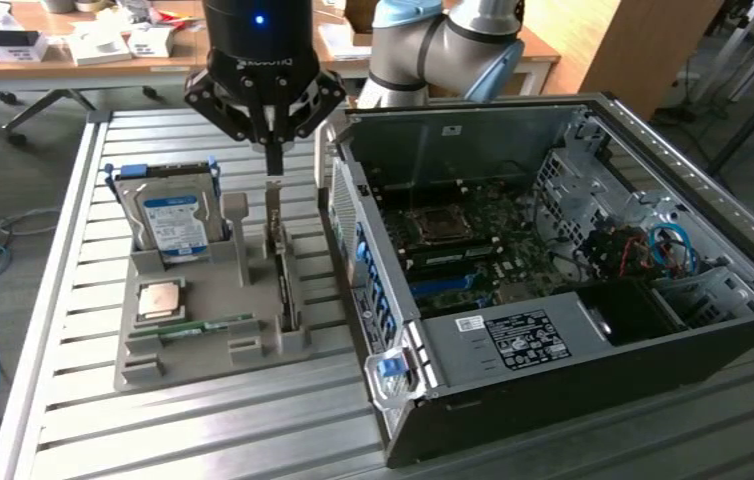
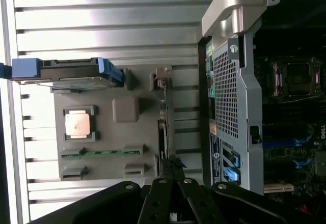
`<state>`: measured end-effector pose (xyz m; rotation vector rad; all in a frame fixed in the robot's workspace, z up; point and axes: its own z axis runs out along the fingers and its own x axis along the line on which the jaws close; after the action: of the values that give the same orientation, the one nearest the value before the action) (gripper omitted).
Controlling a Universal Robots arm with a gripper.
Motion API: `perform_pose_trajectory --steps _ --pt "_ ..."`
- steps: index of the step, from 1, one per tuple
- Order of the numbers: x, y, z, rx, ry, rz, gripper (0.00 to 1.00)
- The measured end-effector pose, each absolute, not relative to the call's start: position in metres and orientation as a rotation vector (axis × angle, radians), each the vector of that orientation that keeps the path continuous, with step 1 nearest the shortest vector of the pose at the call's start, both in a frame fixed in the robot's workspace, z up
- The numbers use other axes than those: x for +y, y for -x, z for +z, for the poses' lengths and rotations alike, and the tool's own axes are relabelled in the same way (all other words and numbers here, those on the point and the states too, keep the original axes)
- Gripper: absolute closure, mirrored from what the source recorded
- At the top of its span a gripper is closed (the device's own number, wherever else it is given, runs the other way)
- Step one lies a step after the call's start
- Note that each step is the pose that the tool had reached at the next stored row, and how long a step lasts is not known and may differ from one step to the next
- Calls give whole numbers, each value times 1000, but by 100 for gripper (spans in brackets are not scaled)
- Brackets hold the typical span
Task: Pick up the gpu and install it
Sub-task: 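Reach for the gpu, then pick up the gpu and move the gpu toward the slot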
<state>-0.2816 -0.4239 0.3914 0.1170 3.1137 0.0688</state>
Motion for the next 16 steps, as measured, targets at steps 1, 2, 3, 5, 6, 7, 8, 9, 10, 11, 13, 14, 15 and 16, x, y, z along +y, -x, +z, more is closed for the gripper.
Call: perform_pose_trajectory --steps 1,2,3,5,6,7,8,9,10,11,13,14,15,16 --pt "-425 282 391 3114 -117 69 89" --pt "-426 282 391 3114 -117 69 89" --pt "-427 282 391 3114 -117 69 89" --pt "-427 282 391 3114 -117 69 89" --pt "-427 282 391 3114 -117 69 89" --pt "-427 282 391 3114 -117 69 89" --pt "-427 282 391 3114 -117 69 89" --pt "-427 282 391 3114 -117 69 89" --pt "-427 282 391 3114 -117 69 89" --pt "-427 282 391 3114 -117 69 89" --pt "-427 282 391 3114 -117 69 89" --pt "-427 282 391 3114 -117 69 89" --pt "-427 282 391 3114 -117 69 89" --pt "-427 282 391 3114 -117 69 89"
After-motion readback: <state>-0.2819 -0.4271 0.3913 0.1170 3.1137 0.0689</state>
